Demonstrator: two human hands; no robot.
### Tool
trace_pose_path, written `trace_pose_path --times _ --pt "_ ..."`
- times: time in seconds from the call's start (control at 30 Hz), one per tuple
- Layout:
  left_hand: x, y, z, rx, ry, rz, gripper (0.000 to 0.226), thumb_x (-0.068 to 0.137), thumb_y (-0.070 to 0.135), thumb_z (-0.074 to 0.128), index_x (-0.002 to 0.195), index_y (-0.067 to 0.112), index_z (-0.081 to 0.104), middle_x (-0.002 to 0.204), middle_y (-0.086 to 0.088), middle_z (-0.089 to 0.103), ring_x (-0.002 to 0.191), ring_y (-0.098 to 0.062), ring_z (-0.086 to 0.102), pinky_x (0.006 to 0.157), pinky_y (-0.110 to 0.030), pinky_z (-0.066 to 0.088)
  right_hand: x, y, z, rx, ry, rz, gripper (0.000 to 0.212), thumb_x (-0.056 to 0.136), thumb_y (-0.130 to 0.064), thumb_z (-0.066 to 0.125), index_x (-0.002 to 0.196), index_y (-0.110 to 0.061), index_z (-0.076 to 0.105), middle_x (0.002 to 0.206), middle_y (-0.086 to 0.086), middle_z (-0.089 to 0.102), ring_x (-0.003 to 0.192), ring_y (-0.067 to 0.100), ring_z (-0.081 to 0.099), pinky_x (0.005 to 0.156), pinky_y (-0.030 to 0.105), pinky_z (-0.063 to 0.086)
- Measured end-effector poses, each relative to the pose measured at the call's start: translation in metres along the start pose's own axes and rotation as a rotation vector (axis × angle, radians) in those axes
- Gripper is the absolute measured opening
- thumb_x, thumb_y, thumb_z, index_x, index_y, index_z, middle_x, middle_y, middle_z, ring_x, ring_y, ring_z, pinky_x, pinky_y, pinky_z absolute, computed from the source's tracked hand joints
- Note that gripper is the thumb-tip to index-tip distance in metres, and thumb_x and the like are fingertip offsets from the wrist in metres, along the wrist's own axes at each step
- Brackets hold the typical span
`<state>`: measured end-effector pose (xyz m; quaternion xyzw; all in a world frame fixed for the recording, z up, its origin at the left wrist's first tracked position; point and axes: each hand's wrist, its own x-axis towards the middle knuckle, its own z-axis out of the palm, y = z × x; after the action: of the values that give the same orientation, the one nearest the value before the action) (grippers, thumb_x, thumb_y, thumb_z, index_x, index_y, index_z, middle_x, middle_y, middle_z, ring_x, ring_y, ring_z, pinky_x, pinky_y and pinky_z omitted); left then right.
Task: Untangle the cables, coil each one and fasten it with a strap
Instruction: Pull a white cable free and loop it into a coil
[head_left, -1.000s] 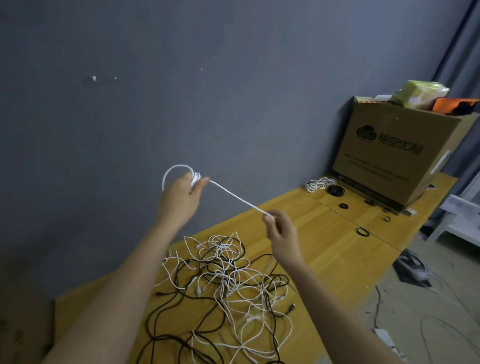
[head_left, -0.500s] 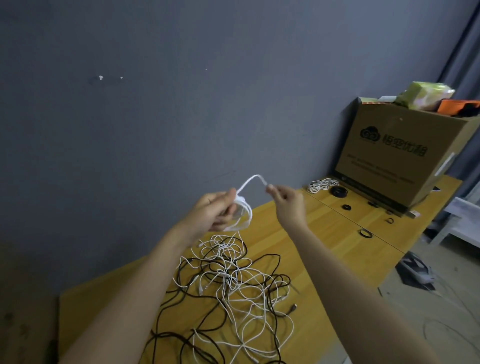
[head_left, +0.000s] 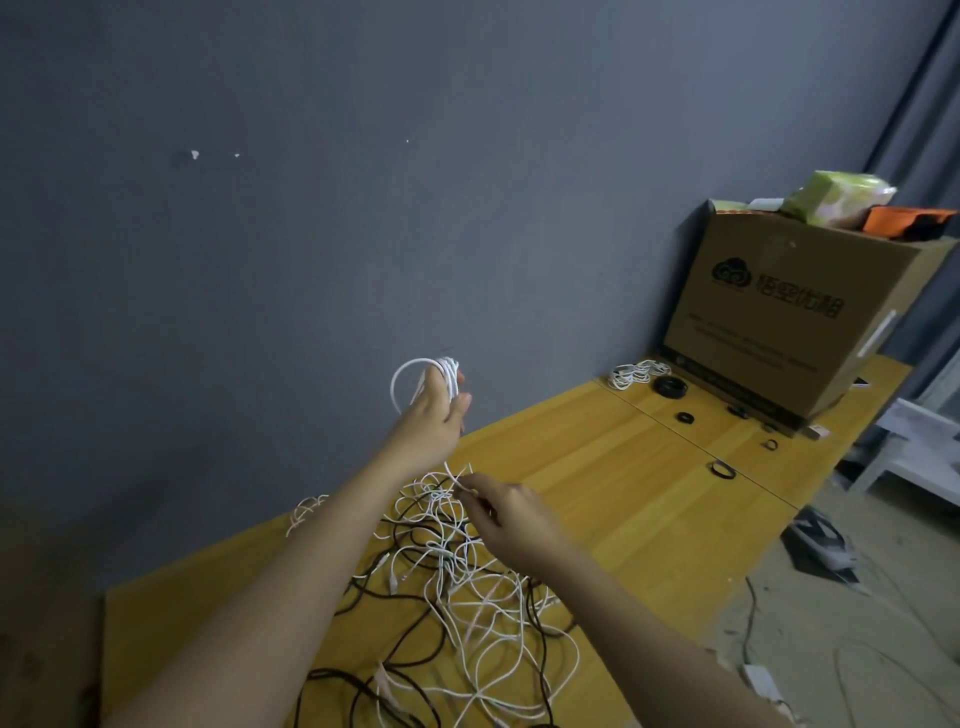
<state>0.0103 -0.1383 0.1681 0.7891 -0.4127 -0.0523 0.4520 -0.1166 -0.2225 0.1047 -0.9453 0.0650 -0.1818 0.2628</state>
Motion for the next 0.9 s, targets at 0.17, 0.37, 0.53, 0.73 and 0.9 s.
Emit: trace_pose_path --times 0.17,0.37,0.53,0.73,0.9 --pt "-0.006 -0.016 -0.004 0.432 -0.187 -0.007 0.02 0.102 0.027 0.036 0.108 0.008 0.036 0.109 -0.017 0.056 0.095 -0.034 0.057 0.068 -0.035 0.038 -0.002 0.013 -0.023 0.016 0.057 0.054 0.024 0.097 -0.032 0.054 0.105 -0.015 0.069 0.051 -0.017 0.046 0.045 0.0 0.048 0.046 0.013 0.03" --pt "-0.019 -0.016 -0.003 0.447 -0.418 -0.047 0.053 0.09 0.068 0.035 0.106 0.019 0.051 0.106 0.001 0.059 0.094 -0.017 0.058 0.079 -0.033 0.046 0.005 0.04 -0.049 0.111 0.288 0.115 0.019 0.091 -0.028 0.062 0.101 -0.016 0.074 0.073 -0.024 0.059 0.067 -0.005 0.056 0.065 0.019 0.043" --pt "-0.028 0.013 0.0 -0.07 -0.458 -0.002 0.037 0.1 0.038 0.043 0.077 0.011 0.053 0.058 0.01 0.045 0.047 -0.002 0.039 0.05 -0.021 0.032 0.023 0.031 -0.05 0.297 0.411 0.141 0.019 0.094 -0.027 0.058 0.104 -0.02 0.072 0.083 -0.008 0.064 0.078 0.007 0.058 0.07 0.02 0.045" --pt "-0.024 0.033 -0.018 -0.674 -0.306 -0.055 0.035 0.102 0.033 0.031 0.08 0.011 0.047 0.049 0.009 0.031 0.038 -0.005 0.024 0.04 -0.015 0.022 0.026 0.028 -0.031 0.569 0.225 0.229 0.023 0.101 -0.018 0.044 0.104 -0.024 0.067 0.061 -0.004 0.055 0.051 0.008 0.04 0.051 0.021 0.033" --pt "-0.014 0.038 -0.012 -0.735 -0.106 -0.054 0.028 0.105 0.023 0.027 0.088 0.013 0.045 0.059 0.005 0.037 0.043 -0.005 0.035 0.048 -0.016 0.031 0.013 0.025 -0.005 0.474 0.001 0.329 0.027 0.103 -0.022 0.04 0.118 -0.018 0.061 0.051 -0.008 0.048 0.044 0.005 0.039 0.046 0.019 0.033"
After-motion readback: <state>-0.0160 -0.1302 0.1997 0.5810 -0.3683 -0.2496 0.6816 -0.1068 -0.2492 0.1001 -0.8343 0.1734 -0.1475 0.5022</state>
